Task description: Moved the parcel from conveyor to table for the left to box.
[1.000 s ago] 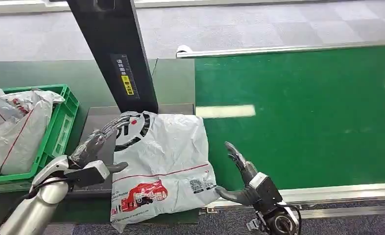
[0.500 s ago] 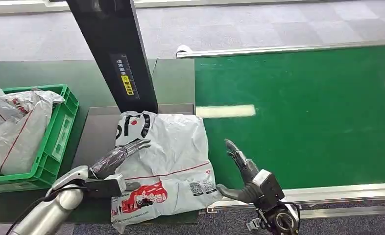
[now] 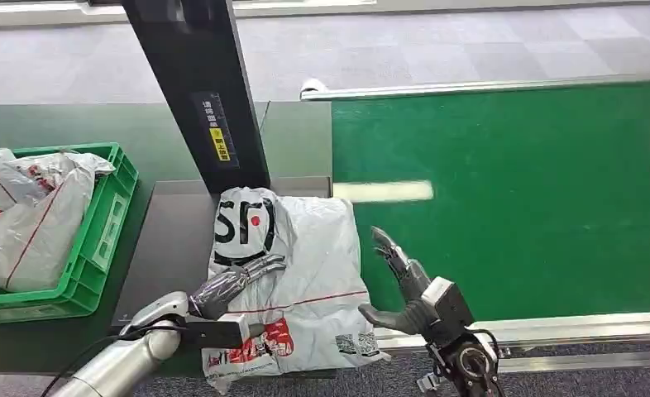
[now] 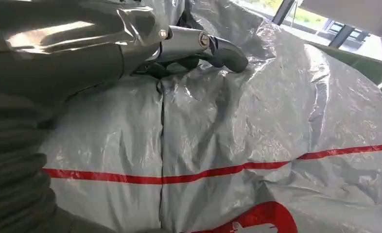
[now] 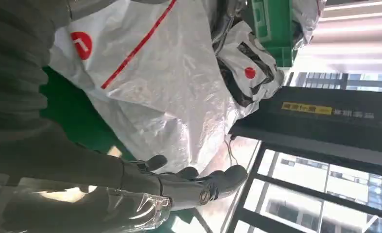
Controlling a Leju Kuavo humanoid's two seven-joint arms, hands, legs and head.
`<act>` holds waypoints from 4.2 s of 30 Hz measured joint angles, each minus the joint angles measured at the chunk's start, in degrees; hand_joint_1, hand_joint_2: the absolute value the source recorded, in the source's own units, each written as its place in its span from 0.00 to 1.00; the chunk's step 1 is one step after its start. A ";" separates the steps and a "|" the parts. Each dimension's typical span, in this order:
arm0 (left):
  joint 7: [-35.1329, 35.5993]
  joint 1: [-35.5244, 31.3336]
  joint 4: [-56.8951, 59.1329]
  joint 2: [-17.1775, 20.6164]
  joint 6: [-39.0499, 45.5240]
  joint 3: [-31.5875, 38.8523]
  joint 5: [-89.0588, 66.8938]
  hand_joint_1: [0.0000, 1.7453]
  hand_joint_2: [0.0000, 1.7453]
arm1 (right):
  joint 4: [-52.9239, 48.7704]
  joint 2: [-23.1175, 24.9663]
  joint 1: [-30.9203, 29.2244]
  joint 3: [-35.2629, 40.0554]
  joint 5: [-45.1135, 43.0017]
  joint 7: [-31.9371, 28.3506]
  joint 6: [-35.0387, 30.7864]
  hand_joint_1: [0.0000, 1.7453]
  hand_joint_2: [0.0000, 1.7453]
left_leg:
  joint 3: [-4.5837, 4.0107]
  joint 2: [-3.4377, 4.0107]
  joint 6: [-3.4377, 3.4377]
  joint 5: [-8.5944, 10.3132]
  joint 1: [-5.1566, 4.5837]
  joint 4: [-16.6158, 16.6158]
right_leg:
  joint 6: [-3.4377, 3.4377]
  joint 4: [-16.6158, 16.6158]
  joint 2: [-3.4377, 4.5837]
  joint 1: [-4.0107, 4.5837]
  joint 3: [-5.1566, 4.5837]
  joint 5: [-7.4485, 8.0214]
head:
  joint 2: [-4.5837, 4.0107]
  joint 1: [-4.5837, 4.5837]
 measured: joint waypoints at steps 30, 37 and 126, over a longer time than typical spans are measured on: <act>0.04 0.67 -28.25 13.59 -33.68 0.57 31.71 1.00 1.00 | 4.28 -0.39 -1.48 1.33 -1.22 -0.63 -1.31 0.00 1.00 | -0.20 0.00 -0.01 0.09 0.06 0.03 | -0.03 0.03 -0.15 0.07 -0.35 0.03 | 0.00 0.02; 0.63 0.55 -32.46 15.12 -34.23 1.42 32.30 1.00 1.00 | 4.28 -0.39 -1.48 1.07 -1.27 -0.44 -1.31 0.00 1.00 | -0.21 0.00 -0.01 0.09 0.04 0.03 | -0.03 0.02 -0.12 0.05 -0.38 0.03 | 0.00 0.02; 16.55 -30.96 26.64 27.37 19.91 29.27 -28.33 0.36 1.00 | -5.09 -1.40 9.01 -5.68 -2.29 -0.63 -3.67 0.00 1.00 | -0.50 0.43 -0.10 0.11 0.16 0.04 | -0.15 0.07 0.38 0.20 -0.85 0.13 | 0.00 0.02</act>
